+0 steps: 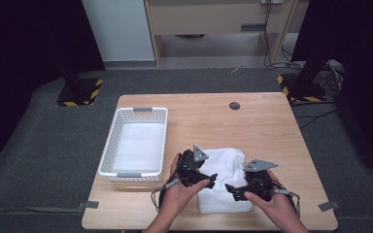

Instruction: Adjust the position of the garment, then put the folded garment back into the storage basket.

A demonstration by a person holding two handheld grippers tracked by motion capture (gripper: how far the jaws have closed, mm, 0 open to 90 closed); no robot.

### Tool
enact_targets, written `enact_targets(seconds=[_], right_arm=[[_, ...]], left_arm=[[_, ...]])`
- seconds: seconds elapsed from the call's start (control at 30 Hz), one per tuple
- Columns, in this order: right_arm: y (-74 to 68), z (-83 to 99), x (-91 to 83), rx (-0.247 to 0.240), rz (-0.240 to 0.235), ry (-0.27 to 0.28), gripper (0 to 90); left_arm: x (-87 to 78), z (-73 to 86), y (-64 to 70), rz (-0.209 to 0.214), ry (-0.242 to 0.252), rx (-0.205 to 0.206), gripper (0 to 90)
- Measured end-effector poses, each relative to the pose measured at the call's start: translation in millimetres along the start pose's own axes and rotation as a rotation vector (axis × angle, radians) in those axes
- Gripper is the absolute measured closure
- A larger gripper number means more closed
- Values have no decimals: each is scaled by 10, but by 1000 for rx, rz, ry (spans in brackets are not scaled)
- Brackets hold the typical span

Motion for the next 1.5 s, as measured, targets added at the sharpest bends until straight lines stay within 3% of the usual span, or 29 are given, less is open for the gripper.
enact_targets(seconds=[0.4,0.83,1.37,1.5], right_arm=[[-37,81,-197,-34,-37,-34,58],[-52,298,-207,-29,-63,-67,71],[-94,552,-167,-10,-65,-83,103],[-111,584,-144,-22,-63,-88,135]], left_arm=[[67,-257,-56,0,-25,17,40],[236,-418,-181,3,-45,10,41],[528,-314,-264,8,-88,-17,48],[579,-303,-279,3,-74,-26,59]])
Point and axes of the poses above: each handheld gripper's, and its own axes: x roughly forward along the jaws, z roughly out of its underside, y roughly to its right, the point moved 3 cm from there along x, roughly forward along the jaws, and after that the axes turned 15 degrees about -x, right-handed, at the moved point
